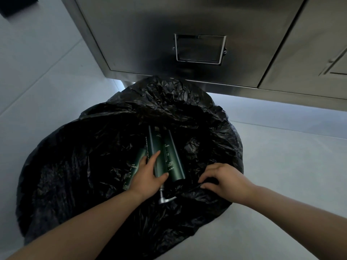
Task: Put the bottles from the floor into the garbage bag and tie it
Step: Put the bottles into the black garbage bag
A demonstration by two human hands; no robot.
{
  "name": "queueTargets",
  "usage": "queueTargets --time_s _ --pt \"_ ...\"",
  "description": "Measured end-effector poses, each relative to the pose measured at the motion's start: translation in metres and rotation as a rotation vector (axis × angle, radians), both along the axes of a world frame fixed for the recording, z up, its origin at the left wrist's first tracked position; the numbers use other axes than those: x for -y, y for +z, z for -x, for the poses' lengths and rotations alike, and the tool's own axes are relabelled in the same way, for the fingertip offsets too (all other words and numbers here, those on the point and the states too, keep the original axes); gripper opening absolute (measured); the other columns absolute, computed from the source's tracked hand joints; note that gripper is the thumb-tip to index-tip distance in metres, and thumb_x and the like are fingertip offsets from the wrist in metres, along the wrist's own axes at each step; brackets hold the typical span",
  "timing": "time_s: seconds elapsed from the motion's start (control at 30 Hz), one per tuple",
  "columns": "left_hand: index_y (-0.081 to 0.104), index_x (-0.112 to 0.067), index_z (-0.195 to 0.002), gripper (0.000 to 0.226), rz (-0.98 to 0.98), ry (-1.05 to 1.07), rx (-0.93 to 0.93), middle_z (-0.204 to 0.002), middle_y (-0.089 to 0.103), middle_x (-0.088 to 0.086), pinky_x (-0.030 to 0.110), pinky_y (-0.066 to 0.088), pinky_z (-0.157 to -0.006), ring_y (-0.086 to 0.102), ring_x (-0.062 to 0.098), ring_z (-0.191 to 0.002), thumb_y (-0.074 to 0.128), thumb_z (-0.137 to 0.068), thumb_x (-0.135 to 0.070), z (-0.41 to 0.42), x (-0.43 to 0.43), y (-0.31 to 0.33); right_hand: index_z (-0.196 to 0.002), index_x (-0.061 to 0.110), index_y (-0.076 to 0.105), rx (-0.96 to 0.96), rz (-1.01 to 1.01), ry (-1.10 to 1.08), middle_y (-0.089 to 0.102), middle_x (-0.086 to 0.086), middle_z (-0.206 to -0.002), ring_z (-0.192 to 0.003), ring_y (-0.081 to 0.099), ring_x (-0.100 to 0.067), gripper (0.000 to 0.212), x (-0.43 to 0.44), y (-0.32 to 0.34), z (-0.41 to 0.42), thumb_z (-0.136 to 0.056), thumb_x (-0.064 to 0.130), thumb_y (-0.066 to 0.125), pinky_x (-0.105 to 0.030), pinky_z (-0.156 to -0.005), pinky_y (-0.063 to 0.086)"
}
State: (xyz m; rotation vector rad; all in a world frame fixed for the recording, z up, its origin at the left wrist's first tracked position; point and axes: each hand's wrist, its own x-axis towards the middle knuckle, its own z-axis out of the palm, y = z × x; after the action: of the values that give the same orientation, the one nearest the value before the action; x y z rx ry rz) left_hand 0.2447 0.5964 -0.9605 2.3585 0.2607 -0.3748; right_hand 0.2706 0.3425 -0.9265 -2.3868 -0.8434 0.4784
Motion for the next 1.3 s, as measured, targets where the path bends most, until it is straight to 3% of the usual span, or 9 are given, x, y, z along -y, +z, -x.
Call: queueTargets --time_s 0.17,0.27,0.43,0.6,0.83,0.97,1.03,1.13,1.3 --pt "0.027 -0.029 -0.145 0.065 -0.095 -0.006 0.108 -0.156 0.016 0.006 0.021 0.027 -0.1 0.029 0.022 -0.138 0.059 -0.089 -0.025 -0.013 -0.028 0.018 -0.085 0.022 0.072 -0.065 -0.093 -0.047 0.067 0.011 -0.088 -0.084 0.06 -0.001 0.006 0.001 0.014 -0.009 -0.079 0.023 0.072 -0.019 -0.083 0.045" --pt "0.034 -0.024 -0.142 0.058 -0.208 -0.055 0.137 -0.155 0.021 0.007 0.029 0.033 -0.106 0.032 0.025 -0.137 0.058 -0.09 -0.02 -0.015 -0.044 0.028 -0.08 0.027 0.072 -0.097 -0.1 -0.037 0.067 0.012 -0.085 -0.083 0.06 0.001 0.005 0.007 0.021 -0.014 -0.076 0.025 0.075 -0.017 -0.081 0.045" --pt "0.037 -0.028 -0.14 0.06 -0.099 -0.129 0.155 -0.153 0.024 0.001 0.035 0.033 -0.111 0.027 0.019 -0.139 0.063 -0.086 -0.029 -0.003 -0.037 0.035 -0.081 0.034 0.07 -0.14 -0.054 -0.059 0.068 0.018 -0.085 -0.084 0.061 0.004 0.012 0.021 0.032 -0.017 -0.071 0.037 0.076 -0.017 -0.08 0.047" --pt "0.04 -0.028 -0.137 0.056 -0.047 -0.177 0.246 -0.146 0.036 -0.003 0.019 0.023 -0.106 0.032 0.009 -0.133 0.063 -0.086 -0.03 -0.006 -0.023 0.048 -0.089 0.037 0.069 -0.017 -0.266 -0.286 0.067 0.023 -0.086 -0.085 0.062 0.002 0.022 0.013 0.048 -0.029 -0.07 0.032 0.079 -0.021 -0.078 0.051" --pt "0.047 -0.027 -0.132 0.05 0.024 -0.163 0.417 -0.13 0.045 -0.013 -0.004 0.021 -0.093 0.04 -0.001 -0.12 0.064 -0.085 -0.027 -0.03 0.007 0.088 -0.115 0.027 0.061 0.363 -0.27 -0.526 0.049 0.004 -0.128 -0.118 0.048 -0.013 0.043 0.008 0.052 -0.049 -0.074 0.03 0.076 -0.028 -0.1 0.04" --pt "0.046 -0.029 -0.133 0.049 -0.036 -0.221 0.433 -0.13 0.043 -0.016 -0.009 0.019 -0.088 0.037 -0.009 -0.114 0.062 -0.086 -0.032 -0.03 0.014 0.104 -0.138 0.028 0.04 0.226 -0.211 -0.668 0.032 0.0 -0.148 -0.134 0.032 -0.018 0.071 0.006 0.041 -0.062 -0.076 0.037 0.073 -0.033 -0.106 0.031" --pt "0.046 -0.029 -0.133 0.049 -0.084 -0.238 0.425 -0.131 0.043 -0.015 -0.007 0.019 -0.088 0.037 -0.008 -0.114 0.061 -0.087 -0.034 -0.033 0.017 0.111 -0.14 0.025 0.037 0.171 -0.226 -0.687 0.04 -0.001 -0.144 -0.131 0.039 -0.019 0.073 0.004 0.038 -0.069 -0.077 0.036 0.072 -0.03 -0.104 0.033" --pt "0.046 -0.028 -0.132 0.048 -0.141 -0.231 0.39 -0.135 0.045 -0.009 0.009 0.028 -0.094 0.043 0.003 -0.119 0.06 -0.087 -0.036 -0.037 0.019 0.118 -0.13 0.025 0.049 0.167 -0.281 -0.697 0.062 0.002 -0.123 -0.112 0.057 -0.02 0.057 0.003 0.036 -0.073 -0.079 0.03 0.072 -0.025 -0.088 0.041" --pt "0.048 -0.033 -0.126 0.044 -0.095 -0.041 0.439 -0.129 0.046 -0.012 0.019 0.04 -0.089 0.046 0.0 -0.109 0.061 -0.085 -0.04 -0.037 0.024 0.114 -0.117 0.034 0.058 0.125 -0.433 -0.679 0.063 0.019 -0.099 -0.094 0.061 -0.007 0.039 0.009 0.039 -0.068 -0.08 0.031 0.071 -0.013 -0.076 0.04"
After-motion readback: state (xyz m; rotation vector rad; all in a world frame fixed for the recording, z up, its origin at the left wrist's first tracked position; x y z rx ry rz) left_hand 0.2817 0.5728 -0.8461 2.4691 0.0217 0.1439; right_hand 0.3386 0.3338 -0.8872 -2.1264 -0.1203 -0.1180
